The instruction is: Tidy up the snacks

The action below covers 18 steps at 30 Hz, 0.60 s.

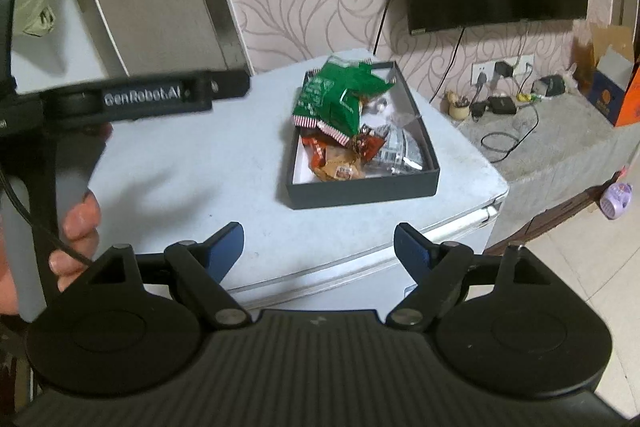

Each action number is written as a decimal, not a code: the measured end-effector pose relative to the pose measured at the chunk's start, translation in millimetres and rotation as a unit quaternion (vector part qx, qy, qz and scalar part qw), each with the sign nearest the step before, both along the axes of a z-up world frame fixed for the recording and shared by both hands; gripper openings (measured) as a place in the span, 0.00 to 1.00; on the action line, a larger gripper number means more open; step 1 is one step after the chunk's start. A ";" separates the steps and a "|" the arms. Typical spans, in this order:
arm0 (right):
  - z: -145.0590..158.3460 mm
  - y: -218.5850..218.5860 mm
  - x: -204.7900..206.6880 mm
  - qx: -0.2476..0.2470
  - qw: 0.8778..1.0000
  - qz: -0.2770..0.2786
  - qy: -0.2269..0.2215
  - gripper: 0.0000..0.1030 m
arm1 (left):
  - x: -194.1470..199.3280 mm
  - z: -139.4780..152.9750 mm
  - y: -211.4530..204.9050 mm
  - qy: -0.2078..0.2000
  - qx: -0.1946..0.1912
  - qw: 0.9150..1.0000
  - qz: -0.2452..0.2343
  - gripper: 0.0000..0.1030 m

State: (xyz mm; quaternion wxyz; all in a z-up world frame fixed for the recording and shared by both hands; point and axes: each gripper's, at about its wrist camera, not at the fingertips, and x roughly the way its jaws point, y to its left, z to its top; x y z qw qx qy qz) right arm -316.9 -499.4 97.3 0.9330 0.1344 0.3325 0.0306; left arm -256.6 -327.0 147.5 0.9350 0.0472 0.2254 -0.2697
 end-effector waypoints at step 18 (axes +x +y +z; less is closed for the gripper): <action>35.6 45.0 -56.7 -0.022 0.998 -0.047 -0.036 0.85 | -28.3 -11.7 2.4 0.006 0.058 0.998 -0.018 1.00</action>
